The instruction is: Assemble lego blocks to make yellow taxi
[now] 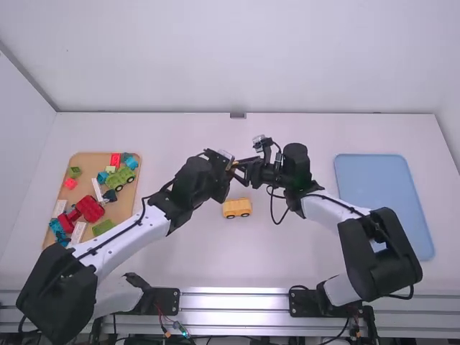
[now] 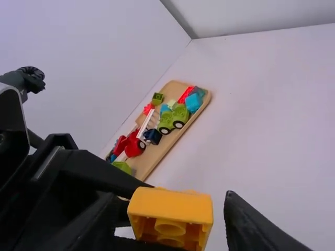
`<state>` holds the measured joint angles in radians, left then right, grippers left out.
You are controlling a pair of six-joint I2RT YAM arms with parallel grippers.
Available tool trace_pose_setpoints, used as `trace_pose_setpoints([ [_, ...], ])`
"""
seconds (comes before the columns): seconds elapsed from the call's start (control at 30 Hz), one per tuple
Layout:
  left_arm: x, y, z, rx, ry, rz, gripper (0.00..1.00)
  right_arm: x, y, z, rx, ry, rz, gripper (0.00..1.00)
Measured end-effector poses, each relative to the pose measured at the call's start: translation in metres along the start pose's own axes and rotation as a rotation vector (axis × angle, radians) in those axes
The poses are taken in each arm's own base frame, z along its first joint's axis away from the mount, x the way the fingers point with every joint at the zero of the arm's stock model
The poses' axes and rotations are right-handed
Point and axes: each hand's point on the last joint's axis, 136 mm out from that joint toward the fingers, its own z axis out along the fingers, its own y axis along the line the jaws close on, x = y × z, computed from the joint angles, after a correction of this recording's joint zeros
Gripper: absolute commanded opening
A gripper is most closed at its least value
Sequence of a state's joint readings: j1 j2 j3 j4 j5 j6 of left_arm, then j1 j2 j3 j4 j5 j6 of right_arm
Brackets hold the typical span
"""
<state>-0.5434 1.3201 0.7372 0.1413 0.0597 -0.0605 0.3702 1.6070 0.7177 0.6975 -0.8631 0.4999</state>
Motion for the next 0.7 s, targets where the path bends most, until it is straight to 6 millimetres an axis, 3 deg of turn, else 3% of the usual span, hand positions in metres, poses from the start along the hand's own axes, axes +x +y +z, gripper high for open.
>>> trace_pose_setpoints([
  [0.13,-0.002,0.0,0.0,0.0,-0.006,0.001,0.26,0.0,-0.001,0.0,0.003,0.0,0.001,0.39],
  [0.17,-0.001,0.0,0.0,0.0,-0.006,0.001,0.33,0.0,0.0,0.0,0.002,0.0,-0.001,0.37],
  [0.2,-0.001,0.0,0.0,0.0,-0.006,0.001,0.42,0.0,-0.001,0.0,0.003,-0.001,0.0,0.36],
  [0.23,-0.001,0.0,0.0,0.0,-0.006,0.005,0.68,0.0,-0.001,0.0,0.003,0.0,0.0,0.33],
  [0.27,-0.001,0.0,0.0,0.0,-0.006,-0.003,0.76,0.0,0.0,0.0,0.002,0.0,0.0,0.32],
  [0.3,-0.001,0.0,0.0,0.0,-0.004,-0.002,0.9,0.0,0.0,0.0,0.002,-0.002,-0.002,0.31],
  [0.33,-0.001,0.0,0.0,0.0,-0.003,0.0,0.97,-0.001,0.0,0.0,0.001,-0.004,-0.006,0.29],
  [0.4,-0.001,0.0,0.0,0.0,-0.005,-0.003,1.0,-0.003,0.0,-0.001,-0.001,-0.012,-0.013,0.24],
  [0.6,-0.008,0.003,0.0,-0.019,-0.034,0.002,0.99,-0.012,-0.001,-0.004,0.0,-0.04,-0.036,0.2],
  [0.7,0.006,0.013,-0.001,-0.073,0.023,-0.002,0.99,-0.016,-0.003,-0.007,0.004,-0.053,-0.044,0.2],
])
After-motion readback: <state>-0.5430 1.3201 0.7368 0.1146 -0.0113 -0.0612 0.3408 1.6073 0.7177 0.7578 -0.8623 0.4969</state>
